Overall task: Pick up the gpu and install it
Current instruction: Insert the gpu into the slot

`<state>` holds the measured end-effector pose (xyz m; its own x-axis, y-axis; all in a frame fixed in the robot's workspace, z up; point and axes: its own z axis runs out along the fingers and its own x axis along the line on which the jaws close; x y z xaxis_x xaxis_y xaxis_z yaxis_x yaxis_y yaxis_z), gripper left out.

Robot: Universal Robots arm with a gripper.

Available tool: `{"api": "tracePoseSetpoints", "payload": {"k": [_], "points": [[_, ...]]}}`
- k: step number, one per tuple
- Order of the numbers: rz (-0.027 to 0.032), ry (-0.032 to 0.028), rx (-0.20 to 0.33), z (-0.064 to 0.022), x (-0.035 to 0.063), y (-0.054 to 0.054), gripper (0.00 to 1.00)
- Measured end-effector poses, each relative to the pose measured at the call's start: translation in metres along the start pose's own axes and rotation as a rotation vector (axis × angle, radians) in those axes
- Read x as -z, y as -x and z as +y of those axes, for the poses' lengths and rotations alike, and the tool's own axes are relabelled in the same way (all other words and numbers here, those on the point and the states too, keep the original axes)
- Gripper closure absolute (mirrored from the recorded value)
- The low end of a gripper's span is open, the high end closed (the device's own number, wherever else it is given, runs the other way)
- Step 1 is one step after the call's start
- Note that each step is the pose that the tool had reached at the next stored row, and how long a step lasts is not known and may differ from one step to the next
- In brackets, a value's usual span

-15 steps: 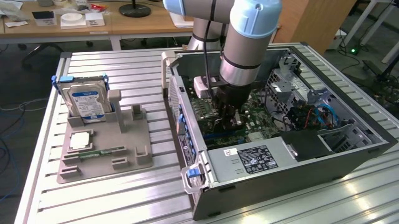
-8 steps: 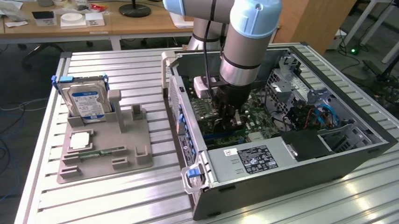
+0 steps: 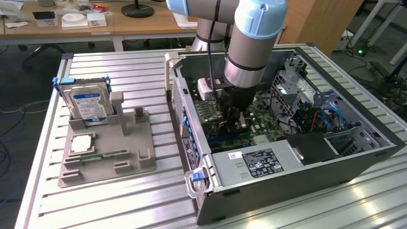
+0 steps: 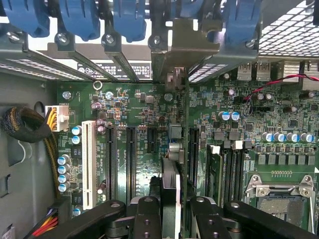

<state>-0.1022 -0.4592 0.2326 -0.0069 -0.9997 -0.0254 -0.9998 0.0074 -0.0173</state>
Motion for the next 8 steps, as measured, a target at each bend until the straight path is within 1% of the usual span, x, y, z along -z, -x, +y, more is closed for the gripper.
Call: {"api": "tracePoseSetpoints", "payload": {"k": [8], "points": [[0.0002, 0.0001, 0.000, 0.0000, -0.0030, -0.0001, 0.73]]}}
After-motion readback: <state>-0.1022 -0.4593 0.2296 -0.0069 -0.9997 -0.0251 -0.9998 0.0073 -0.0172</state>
